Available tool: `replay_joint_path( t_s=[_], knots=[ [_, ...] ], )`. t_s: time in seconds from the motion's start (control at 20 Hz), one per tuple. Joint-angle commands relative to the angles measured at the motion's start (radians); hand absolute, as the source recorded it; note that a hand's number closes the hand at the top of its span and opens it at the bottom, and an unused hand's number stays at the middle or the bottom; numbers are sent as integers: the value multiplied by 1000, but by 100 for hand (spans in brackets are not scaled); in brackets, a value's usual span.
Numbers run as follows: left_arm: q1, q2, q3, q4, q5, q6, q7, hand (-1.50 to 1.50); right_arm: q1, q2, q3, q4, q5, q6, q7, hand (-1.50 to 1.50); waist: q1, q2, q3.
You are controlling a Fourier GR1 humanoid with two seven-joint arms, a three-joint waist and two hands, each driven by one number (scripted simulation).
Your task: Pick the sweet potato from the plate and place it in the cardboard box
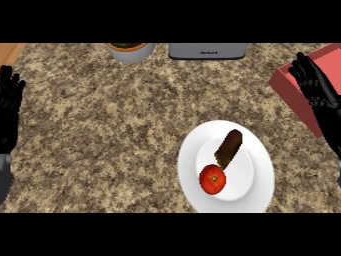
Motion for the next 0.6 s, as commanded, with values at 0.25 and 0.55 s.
replay_joint_path(
  t_s=[0.25,0.55],
  knots=[
    [92,177,-43,103,-185,31,110,0,151,193,5,144,64,-323,237,-150,-5,11,-15],
    [135,128,-95,108,-201,29,147,0,299,135,175,181,396,-424,223,-150,-20,1,-15]
  ],
)
